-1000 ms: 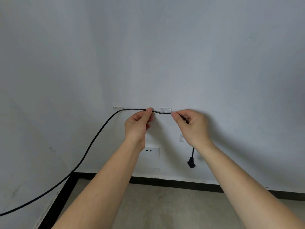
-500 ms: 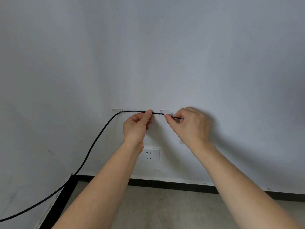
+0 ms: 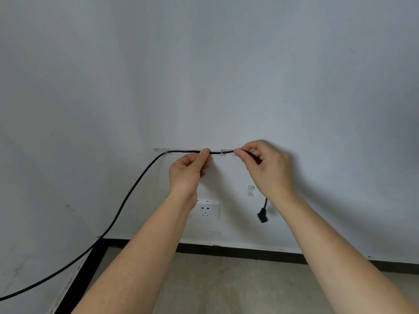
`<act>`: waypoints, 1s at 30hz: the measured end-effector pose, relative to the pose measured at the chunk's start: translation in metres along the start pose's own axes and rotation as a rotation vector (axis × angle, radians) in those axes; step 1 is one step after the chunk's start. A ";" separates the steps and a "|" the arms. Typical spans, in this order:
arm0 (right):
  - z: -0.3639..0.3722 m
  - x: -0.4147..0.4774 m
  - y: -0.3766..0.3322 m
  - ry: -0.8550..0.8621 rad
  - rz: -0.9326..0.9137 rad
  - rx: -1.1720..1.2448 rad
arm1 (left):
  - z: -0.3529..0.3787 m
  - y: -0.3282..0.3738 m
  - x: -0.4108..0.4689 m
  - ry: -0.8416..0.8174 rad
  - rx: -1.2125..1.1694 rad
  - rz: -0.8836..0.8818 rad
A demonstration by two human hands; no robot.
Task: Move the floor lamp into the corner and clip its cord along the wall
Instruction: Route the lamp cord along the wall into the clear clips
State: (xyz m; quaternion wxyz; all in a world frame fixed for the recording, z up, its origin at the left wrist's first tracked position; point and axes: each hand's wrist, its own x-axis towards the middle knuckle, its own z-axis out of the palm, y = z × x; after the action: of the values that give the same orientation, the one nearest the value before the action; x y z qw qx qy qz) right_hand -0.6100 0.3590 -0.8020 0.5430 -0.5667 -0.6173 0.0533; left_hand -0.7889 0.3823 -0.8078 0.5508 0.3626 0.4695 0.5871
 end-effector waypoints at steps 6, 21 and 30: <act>0.011 -0.019 0.001 -0.009 0.262 0.341 | -0.001 -0.001 0.000 -0.005 -0.015 0.005; 0.005 -0.085 0.033 -0.395 0.761 0.487 | 0.005 -0.006 -0.006 0.037 -0.037 0.026; 0.013 -0.081 0.050 -0.300 0.809 0.463 | 0.015 -0.040 -0.017 -0.287 0.464 0.174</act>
State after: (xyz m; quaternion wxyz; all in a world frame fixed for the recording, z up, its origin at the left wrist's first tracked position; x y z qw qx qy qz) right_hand -0.6066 0.3225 -0.8907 0.4955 -0.6115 -0.3909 0.4772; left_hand -0.7604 0.3663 -0.8398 0.4617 0.5971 0.4757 0.4517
